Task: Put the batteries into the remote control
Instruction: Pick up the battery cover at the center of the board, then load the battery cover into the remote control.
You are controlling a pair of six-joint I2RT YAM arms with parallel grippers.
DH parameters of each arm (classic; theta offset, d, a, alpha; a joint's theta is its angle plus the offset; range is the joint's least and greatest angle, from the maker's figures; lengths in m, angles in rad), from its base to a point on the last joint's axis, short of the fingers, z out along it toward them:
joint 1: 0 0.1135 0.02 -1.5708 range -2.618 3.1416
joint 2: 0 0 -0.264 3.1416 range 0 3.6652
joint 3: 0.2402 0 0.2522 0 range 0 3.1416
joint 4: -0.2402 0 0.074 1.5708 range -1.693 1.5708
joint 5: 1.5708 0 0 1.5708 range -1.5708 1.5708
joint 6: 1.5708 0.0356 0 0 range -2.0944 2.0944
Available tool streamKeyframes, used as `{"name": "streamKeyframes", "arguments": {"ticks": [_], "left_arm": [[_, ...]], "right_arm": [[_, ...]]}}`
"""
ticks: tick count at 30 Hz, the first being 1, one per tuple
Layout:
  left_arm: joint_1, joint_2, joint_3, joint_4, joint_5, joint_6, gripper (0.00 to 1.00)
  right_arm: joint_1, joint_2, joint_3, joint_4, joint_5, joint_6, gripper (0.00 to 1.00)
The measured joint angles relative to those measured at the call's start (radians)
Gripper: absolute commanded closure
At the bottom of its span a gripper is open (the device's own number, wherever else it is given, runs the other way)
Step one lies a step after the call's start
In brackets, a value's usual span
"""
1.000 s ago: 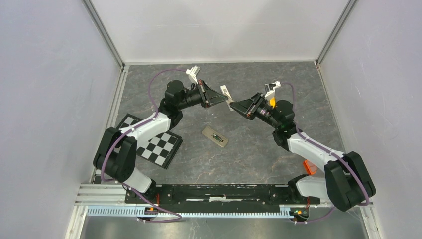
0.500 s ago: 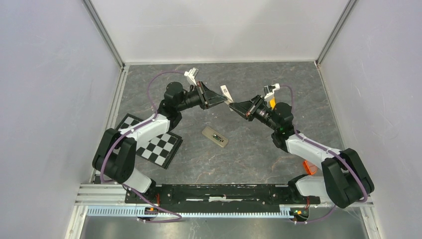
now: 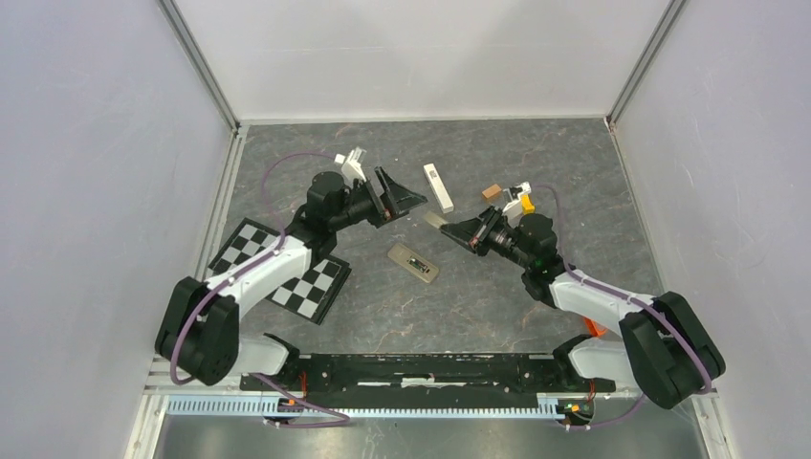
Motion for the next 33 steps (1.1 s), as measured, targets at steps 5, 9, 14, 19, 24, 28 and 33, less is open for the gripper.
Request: {"name": "streamKeyframes", "arguments": {"ticks": [5, 9, 14, 19, 24, 28, 33], "left_arm": [[0.005, -0.103, -0.099, -0.144, -0.148, 0.095, 0.0], [0.006, -0.136, -0.171, -0.213, -0.222, 0.132, 0.02], [0.009, -0.113, -0.201, -0.271, -0.269, 0.161, 0.08], [0.018, -0.047, -0.204, -0.27, -0.27, 0.169, 0.1], [0.019, -0.02, -0.216, -0.27, -0.268, 0.176, 0.09], [0.02, -0.006, -0.226, -0.27, -0.262, 0.176, 0.09], [0.02, 0.009, -0.229, -0.27, -0.256, 0.176, 0.09]], "right_arm": [[0.077, -0.014, -0.053, -0.057, 0.036, -0.023, 1.0], [0.144, 0.006, -0.066, -0.087, 0.069, -0.023, 1.0], [0.198, 0.099, -0.066, -0.087, 0.109, 0.004, 1.0], [0.224, 0.198, -0.064, -0.094, 0.14, 0.052, 1.0], [0.228, 0.258, -0.039, -0.1, 0.163, 0.082, 1.0], [0.228, 0.291, -0.012, -0.099, 0.181, 0.097, 1.0], [0.228, 0.319, 0.009, -0.109, 0.203, 0.112, 1.0]]}}
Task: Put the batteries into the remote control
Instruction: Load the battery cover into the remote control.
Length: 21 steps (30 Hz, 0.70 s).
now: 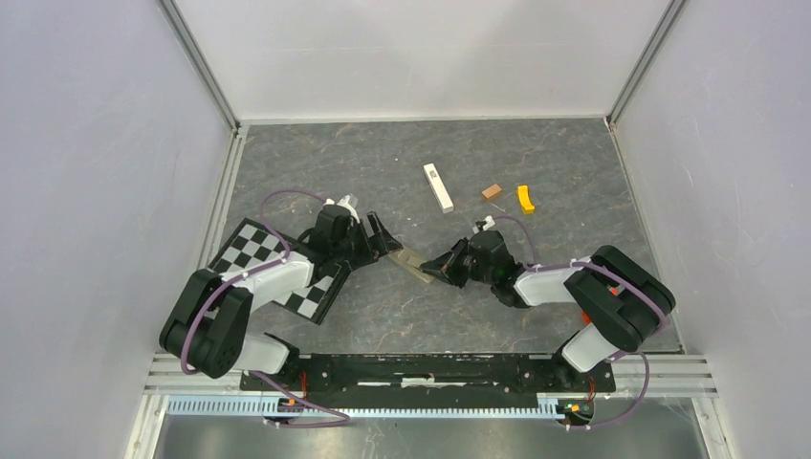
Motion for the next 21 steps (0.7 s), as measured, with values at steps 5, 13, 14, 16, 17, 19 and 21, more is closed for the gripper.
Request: {"name": "streamKeyframes", "arguments": {"ticks": [5, 13, 14, 16, 17, 19, 21], "left_arm": [[0.0, 0.003, 0.0, 0.001, 0.019, 0.0, 0.09], [0.0, 0.009, 0.0, 0.002, 0.021, 0.001, 0.08], [0.0, 0.009, 0.0, 0.002, 0.021, 0.001, 0.08], [0.0, 0.009, 0.0, 0.002, 0.021, 0.001, 0.08], [0.0, 0.009, 0.0, 0.002, 0.021, 0.001, 0.08], [0.0, 0.009, 0.0, 0.002, 0.022, 0.001, 0.08], [0.0, 0.009, 0.0, 0.002, 0.024, 0.001, 0.08]], "right_arm": [[0.0, 0.017, 0.021, -0.031, 0.018, 0.003, 1.0], [0.0, 0.021, 0.031, -0.062, 0.033, 0.01, 1.0], [0.0, 0.022, 0.032, -0.064, 0.035, 0.011, 1.0], [0.0, 0.026, 0.035, -0.065, 0.037, 0.017, 1.0], [0.0, 0.026, 0.036, -0.065, 0.037, 0.018, 1.0], [0.0, 0.029, 0.039, -0.065, 0.04, 0.022, 1.0], [0.002, 0.036, 0.044, -0.064, 0.04, 0.027, 1.0]]}}
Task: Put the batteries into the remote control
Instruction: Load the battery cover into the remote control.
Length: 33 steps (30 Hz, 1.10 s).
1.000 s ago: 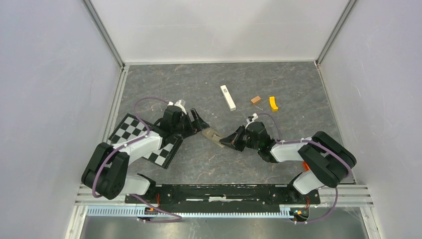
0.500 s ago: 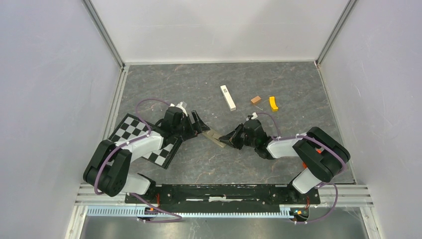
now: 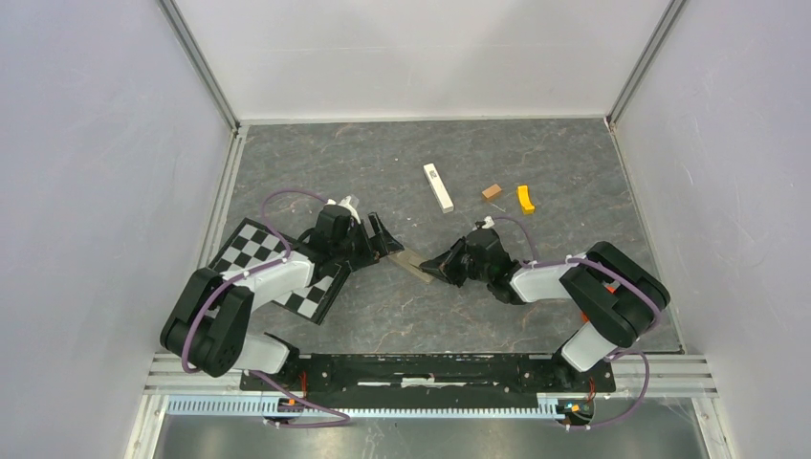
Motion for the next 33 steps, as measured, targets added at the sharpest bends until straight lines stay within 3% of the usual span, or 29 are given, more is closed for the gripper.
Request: {"name": "streamKeyframes", "arguments": {"ticks": [12, 22, 28, 33], "left_arm": [[0.0, 0.005, 0.0, 0.0, 0.015, 0.0, 0.07], [0.0, 0.005, 0.0, 0.0, 0.015, 0.001, 0.05], [0.0, 0.005, 0.0, -0.002, 0.013, 0.007, 0.05], [0.004, 0.005, 0.0, -0.002, 0.01, 0.007, 0.08]], "right_arm": [[0.017, 0.021, 0.03, -0.037, -0.005, 0.036, 0.69], [0.02, -0.009, 0.05, -0.086, -0.003, 0.031, 0.52], [0.019, -0.055, 0.048, -0.143, 0.0, 0.021, 0.52], [0.019, -0.108, 0.036, -0.182, 0.006, -0.005, 0.69]]}}
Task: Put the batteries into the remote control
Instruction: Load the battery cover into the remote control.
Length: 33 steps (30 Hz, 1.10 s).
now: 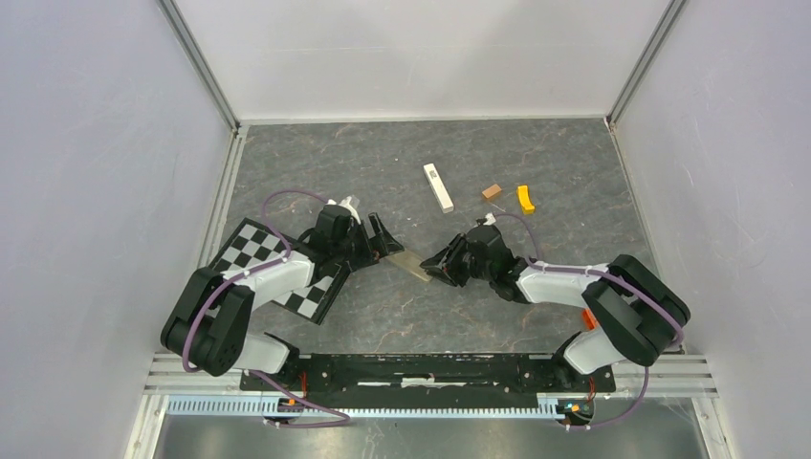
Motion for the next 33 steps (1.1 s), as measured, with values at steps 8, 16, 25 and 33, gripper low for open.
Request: {"name": "streamKeyframes", "arguments": {"ticks": [8, 16, 25, 33], "left_arm": [[0.004, 0.0, 0.0, 0.0, -0.014, 0.0, 0.13], [0.005, 0.0, 0.0, 0.0, -0.014, 0.0, 0.13], [0.005, 0.0, 0.0, 0.0, -0.014, 0.0, 0.13], [0.012, -0.043, 0.006, -0.059, -0.028, 0.005, 0.07]], "right_arm": [[-0.002, -0.011, 0.01, -0.007, 0.013, -0.074, 0.81], [-0.005, 0.089, 0.096, -0.018, 0.012, -0.132, 0.83], [-0.006, 0.124, 0.122, -0.075, 0.032, -0.186, 0.83], [-0.006, 0.124, 0.215, -0.104, 0.05, -0.415, 0.36]]}}
